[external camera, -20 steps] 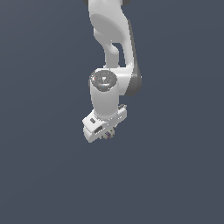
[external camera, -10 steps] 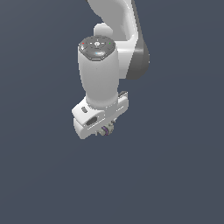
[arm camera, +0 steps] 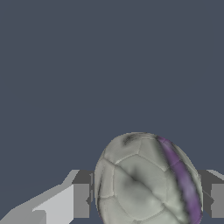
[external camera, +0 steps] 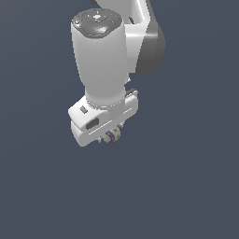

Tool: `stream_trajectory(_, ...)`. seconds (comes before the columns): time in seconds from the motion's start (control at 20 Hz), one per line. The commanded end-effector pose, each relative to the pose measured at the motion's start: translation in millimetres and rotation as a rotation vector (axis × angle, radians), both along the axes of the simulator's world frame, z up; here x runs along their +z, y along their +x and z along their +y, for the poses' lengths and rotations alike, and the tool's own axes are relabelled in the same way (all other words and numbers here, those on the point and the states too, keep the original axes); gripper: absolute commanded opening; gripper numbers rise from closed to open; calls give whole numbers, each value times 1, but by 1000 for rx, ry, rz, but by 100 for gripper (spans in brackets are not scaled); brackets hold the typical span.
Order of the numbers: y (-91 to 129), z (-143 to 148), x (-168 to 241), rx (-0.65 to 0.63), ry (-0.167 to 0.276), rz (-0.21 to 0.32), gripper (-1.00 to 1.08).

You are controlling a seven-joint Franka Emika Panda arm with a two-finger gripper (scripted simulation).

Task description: Pick up the object and move it to a goal position.

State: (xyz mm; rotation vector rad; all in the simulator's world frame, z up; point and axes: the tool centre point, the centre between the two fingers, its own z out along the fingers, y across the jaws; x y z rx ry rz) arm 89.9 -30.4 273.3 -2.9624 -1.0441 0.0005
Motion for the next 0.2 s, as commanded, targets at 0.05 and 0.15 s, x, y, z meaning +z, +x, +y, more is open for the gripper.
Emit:
stream_trajectory(0.05, 2, 0, 6, 0, 0, -1, -100)
stream_trajectory(0.15, 3, 0, 6, 0, 0, -1, -100)
